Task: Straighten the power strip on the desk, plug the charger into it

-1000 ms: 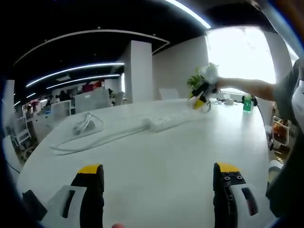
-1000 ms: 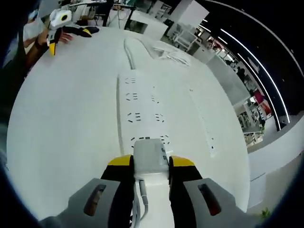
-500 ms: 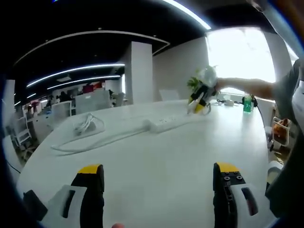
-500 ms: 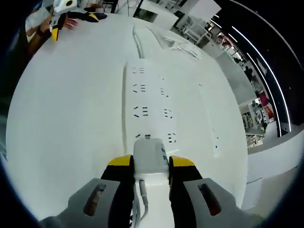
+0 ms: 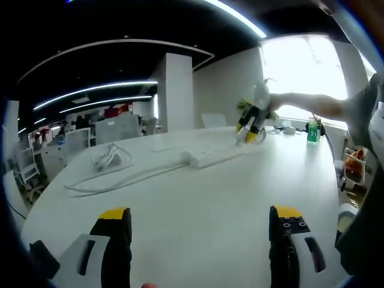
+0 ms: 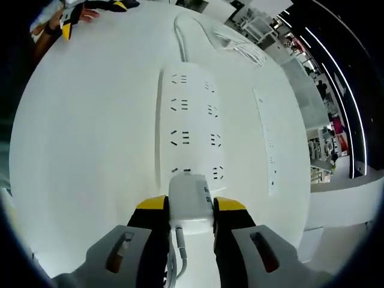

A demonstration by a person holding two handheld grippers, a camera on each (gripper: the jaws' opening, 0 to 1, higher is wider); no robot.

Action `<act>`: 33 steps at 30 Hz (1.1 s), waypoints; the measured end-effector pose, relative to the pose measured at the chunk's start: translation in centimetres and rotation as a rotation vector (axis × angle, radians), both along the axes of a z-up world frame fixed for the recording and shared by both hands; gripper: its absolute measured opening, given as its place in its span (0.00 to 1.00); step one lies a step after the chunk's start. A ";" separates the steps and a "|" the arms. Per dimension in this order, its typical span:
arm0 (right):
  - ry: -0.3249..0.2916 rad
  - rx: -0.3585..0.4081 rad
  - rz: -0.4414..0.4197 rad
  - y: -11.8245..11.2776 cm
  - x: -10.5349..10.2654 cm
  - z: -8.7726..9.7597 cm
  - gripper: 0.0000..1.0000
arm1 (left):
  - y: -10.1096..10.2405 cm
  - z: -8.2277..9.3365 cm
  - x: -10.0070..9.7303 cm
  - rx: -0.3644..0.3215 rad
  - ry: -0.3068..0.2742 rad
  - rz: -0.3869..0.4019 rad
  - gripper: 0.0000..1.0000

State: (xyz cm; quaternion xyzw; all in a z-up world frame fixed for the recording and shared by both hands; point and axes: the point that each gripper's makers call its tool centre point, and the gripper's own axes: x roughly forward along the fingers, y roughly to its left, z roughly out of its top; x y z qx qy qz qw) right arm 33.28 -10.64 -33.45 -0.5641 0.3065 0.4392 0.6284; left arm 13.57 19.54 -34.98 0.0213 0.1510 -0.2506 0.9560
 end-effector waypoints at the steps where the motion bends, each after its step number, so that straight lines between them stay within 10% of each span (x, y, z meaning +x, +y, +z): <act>1: 0.011 -0.038 -0.011 -0.3 -0.1 0.0 0.25 | 0.0 0.0 0.0 -0.001 0.000 0.000 0.98; 33: 0.032 -0.293 -0.059 1.5 0.3 -0.2 0.25 | -0.1 0.0 -0.1 -0.013 -0.005 -0.011 0.98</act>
